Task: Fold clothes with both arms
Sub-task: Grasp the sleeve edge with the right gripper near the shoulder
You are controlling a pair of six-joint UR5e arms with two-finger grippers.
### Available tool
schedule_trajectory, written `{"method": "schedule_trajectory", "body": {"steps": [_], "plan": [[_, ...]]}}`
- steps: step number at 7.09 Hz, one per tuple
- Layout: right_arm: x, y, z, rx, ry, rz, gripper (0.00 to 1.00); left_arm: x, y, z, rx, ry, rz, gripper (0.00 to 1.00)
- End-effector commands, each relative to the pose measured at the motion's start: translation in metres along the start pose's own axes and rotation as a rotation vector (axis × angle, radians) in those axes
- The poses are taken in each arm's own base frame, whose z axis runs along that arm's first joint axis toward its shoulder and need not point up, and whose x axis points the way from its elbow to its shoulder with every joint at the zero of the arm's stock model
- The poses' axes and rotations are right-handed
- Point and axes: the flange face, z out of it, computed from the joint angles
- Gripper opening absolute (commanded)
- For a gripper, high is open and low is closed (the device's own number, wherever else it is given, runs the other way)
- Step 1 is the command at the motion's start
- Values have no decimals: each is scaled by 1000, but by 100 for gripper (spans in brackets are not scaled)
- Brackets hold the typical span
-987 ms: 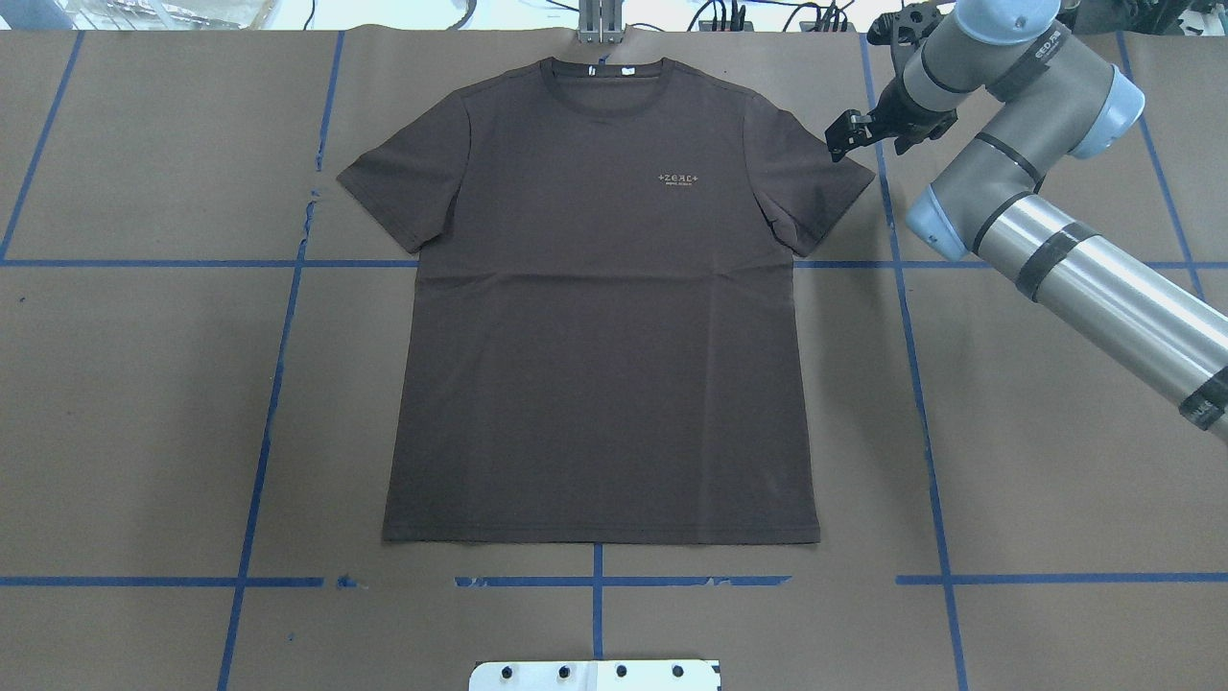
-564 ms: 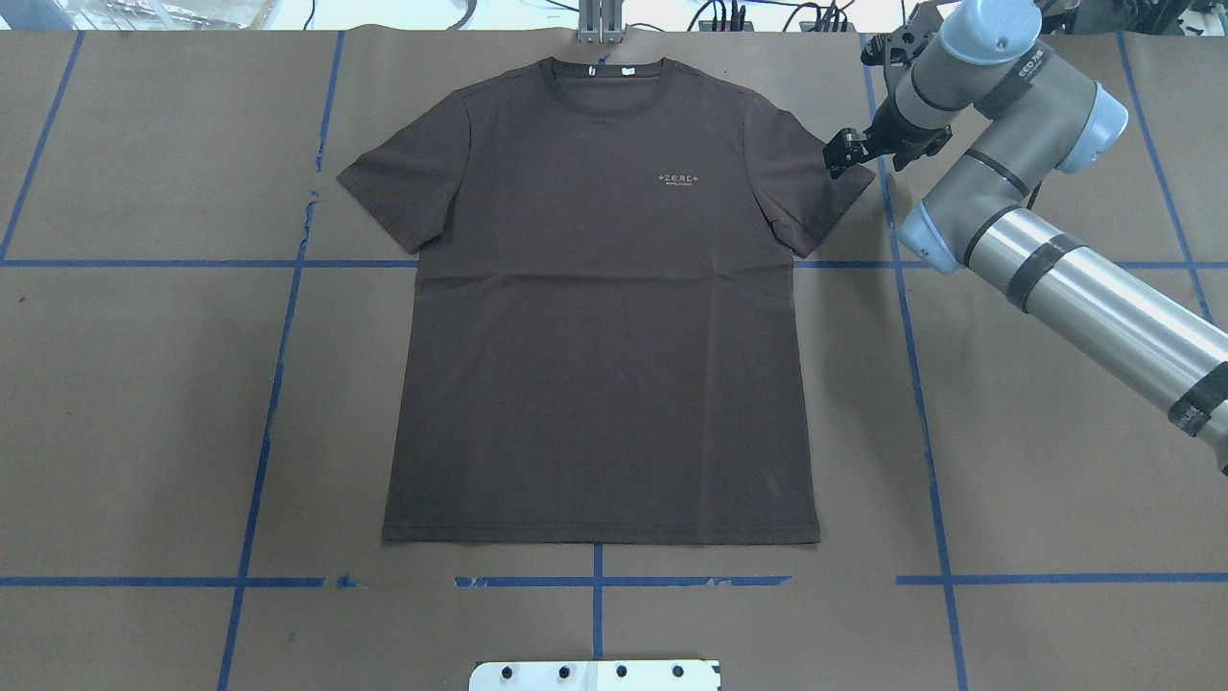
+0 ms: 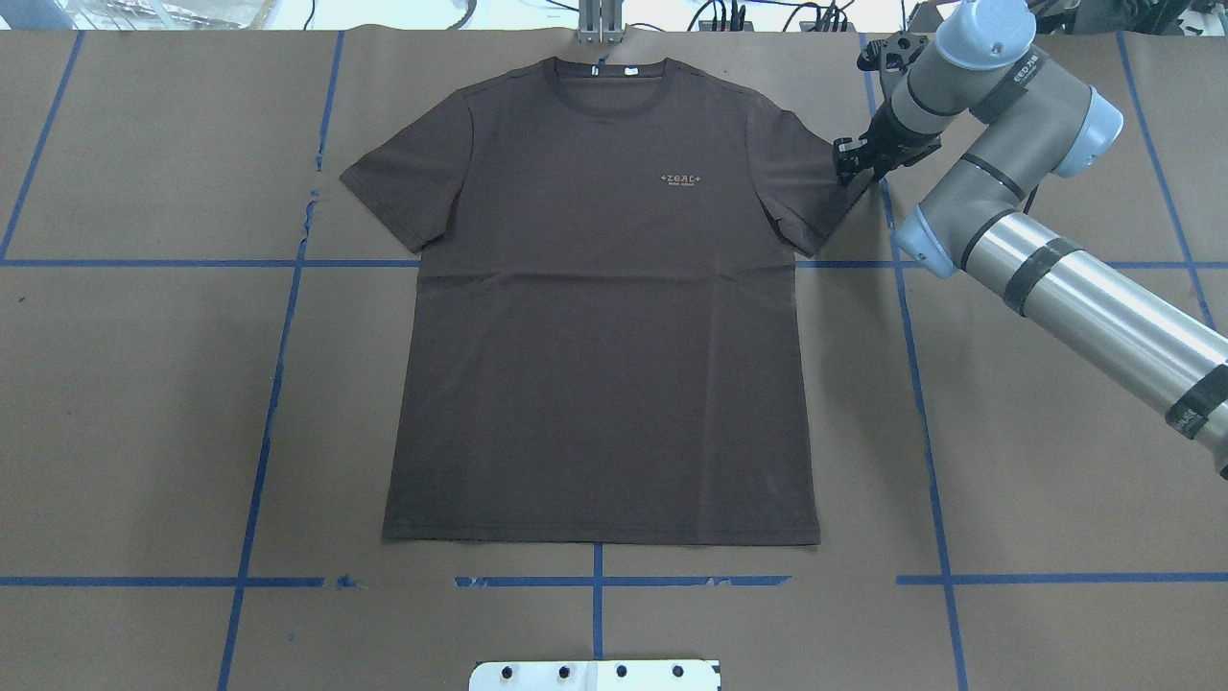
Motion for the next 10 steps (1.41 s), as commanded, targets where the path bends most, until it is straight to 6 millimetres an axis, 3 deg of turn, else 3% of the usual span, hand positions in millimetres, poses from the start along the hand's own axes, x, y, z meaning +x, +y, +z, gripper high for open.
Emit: {"method": "schedule_trajectory", "body": {"steps": [1, 4, 6, 7, 9, 10], "plan": [[-7, -3, -6, 7, -13, -7, 0, -1, 1, 2, -3, 0, 0, 100], [-38, -23, -42, 67, -55, -33, 0, -1, -3, 1, -1, 0, -1, 100], [-98, -46, -72, 104, -105, 2, 0, -1, -3, 1, 0, 0, 5, 100], [-132, -48, -76, 121, -118, -15, 0, -1, -2, 1, -1, -1, 4, 100], [-216, -40, -67, 209, -81, 28, 0, -2, -1, 2, -2, -1, 1, 100], [-236, -31, -56, 236, -56, 16, 0, -2, -1, 2, -3, -1, -1, 100]]}}
